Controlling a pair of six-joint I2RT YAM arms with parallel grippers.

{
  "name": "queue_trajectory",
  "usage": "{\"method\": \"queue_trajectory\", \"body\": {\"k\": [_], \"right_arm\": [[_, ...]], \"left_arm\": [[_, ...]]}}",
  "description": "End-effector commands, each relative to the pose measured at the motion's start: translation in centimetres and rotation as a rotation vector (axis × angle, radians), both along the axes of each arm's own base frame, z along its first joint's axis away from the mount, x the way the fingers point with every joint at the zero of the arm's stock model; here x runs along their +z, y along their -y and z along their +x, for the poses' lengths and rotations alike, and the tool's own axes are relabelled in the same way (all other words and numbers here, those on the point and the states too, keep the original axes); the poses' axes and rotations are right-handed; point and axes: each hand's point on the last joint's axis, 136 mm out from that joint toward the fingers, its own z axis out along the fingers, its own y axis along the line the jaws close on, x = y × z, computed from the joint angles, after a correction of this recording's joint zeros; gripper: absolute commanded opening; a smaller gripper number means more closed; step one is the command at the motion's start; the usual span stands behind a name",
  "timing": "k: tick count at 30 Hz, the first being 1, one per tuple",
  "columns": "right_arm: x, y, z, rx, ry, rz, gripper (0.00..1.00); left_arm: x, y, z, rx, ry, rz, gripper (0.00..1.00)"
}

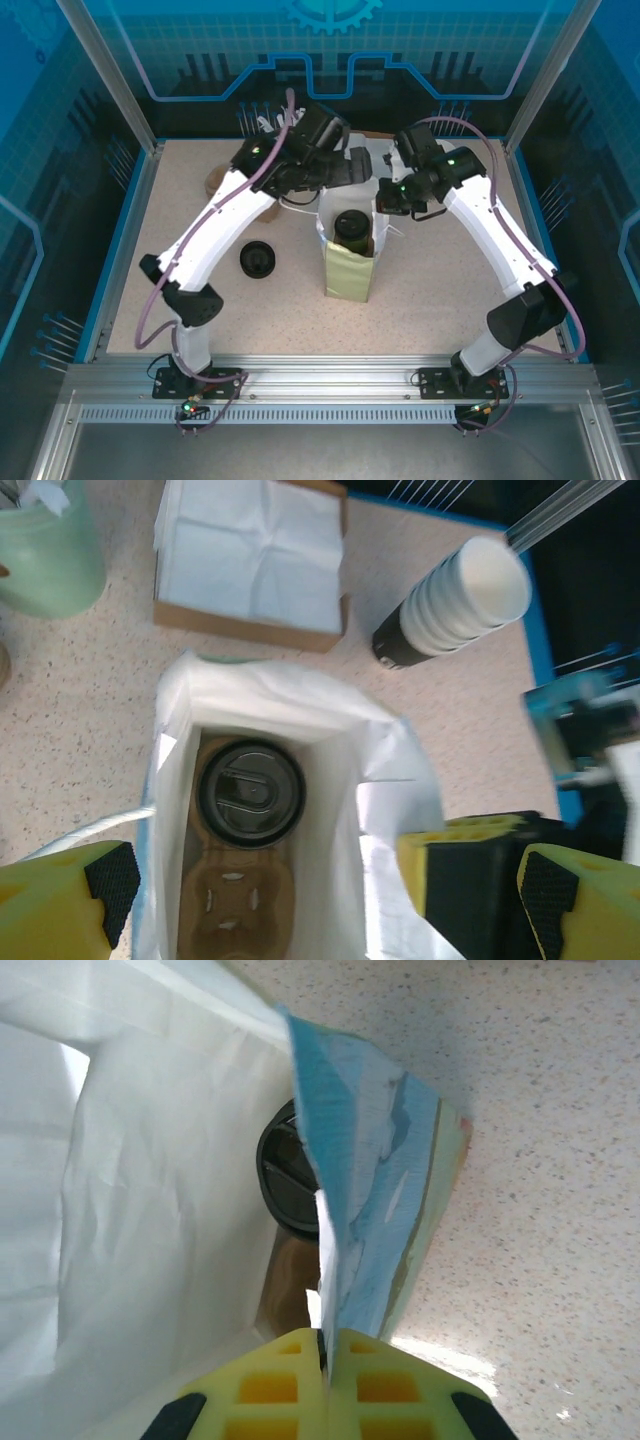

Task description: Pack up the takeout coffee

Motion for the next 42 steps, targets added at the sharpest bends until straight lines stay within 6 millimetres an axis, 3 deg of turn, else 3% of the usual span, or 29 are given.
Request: {"method": "queue_trajectory", "body": {"k": [1, 8, 14, 30, 42], "right_arm": [[1.5, -0.7, -0.8, 0.027, 0.031, 0.105, 0.00], [1.4, -1.2, -2.3, 0.027, 0.031, 0.185, 0.00], [0.7, -1.9, -3.4, 0.031, 0.011, 0.245, 0.00], [1.4, -5.5, -1.9, 0.120, 0.004, 0.430, 0.00], [0.7, -5.8, -0.4, 0.118, -0.045, 0.442, 0.03]], "left_arm": [[2.4, -2.4, 0.6, 0.046, 0.082, -0.037, 0.99], [2.6, -8.1, 1.8, 0.143, 0.142, -0.020, 0.99], [2.8, -11.3, 2.9, 0.199, 0.191, -0.002, 0.99], [2.2, -13.8, 5.8, 0.237, 0.198, 0.034, 0.99], [1.6, -14.5, 7.2, 0.263, 0.190, 0.070, 0.99]]}}
